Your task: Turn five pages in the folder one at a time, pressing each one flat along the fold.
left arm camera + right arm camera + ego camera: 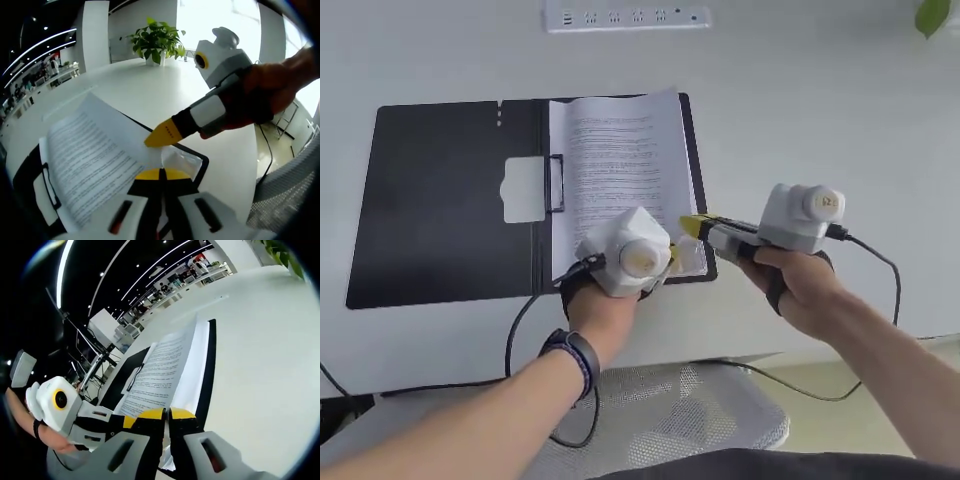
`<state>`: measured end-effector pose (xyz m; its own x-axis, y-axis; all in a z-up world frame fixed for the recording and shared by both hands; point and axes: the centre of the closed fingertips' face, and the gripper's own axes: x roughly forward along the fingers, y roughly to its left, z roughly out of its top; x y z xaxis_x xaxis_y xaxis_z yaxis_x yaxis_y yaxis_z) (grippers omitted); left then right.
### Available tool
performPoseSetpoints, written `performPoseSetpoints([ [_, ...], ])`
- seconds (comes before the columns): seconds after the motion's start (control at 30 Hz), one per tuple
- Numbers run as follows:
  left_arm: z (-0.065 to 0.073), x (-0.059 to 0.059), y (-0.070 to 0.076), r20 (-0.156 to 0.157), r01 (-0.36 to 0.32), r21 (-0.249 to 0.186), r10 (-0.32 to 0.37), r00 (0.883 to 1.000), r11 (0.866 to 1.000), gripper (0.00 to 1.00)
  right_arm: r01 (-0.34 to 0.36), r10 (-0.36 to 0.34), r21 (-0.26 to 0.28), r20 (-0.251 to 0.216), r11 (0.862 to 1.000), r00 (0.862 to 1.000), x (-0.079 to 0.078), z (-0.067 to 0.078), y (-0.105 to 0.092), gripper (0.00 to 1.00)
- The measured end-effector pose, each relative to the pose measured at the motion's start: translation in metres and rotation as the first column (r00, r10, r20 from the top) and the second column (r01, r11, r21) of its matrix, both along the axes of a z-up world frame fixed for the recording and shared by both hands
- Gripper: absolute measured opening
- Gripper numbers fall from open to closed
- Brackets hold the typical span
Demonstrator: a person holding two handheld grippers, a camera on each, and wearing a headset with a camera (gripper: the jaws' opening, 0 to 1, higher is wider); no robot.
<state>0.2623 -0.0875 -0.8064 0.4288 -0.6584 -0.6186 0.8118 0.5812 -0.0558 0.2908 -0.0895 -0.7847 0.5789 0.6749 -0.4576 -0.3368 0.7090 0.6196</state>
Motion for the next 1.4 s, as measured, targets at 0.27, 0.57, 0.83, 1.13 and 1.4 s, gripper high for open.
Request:
performPoseSetpoints([
  [0.27,0.002,-0.001,-0.001,-0.027,0.001,-0.02,-0.002,1.0,1.0,0.01,-0.005,0.005,-0.008,-0.002,1.0,1.0,0.0,0.003,0.0,0.0],
  [0.57,0.007,-0.005,0.004,-0.075,-0.002,-0.042,-0.002,0.997,0.999,0.16,0.004,-0.004,-0.001,0.0,1.0,1.0,0.003,0.004,-0.002,0.0],
  [0.83,0.022,-0.005,0.01,-0.068,-0.007,-0.061,0.003,0.998,0.998,0.28,0.027,-0.027,0.011,0.014,1.0,1.0,0.003,0.012,-0.004,0.0],
  [1.13,0.046,-0.013,0.014,-0.041,0.03,-0.081,-0.033,0.999,0.996,0.39,0.021,-0.021,0.003,0.037,1.0,0.999,0.001,0.024,-0.003,0.0],
  [1.4,0.065,-0.013,0.026,-0.004,0.04,-0.089,-0.04,0.999,0.995,0.44,0.017,-0.017,0.002,0.052,1.0,0.999,0.001,0.031,0.0,0.0],
])
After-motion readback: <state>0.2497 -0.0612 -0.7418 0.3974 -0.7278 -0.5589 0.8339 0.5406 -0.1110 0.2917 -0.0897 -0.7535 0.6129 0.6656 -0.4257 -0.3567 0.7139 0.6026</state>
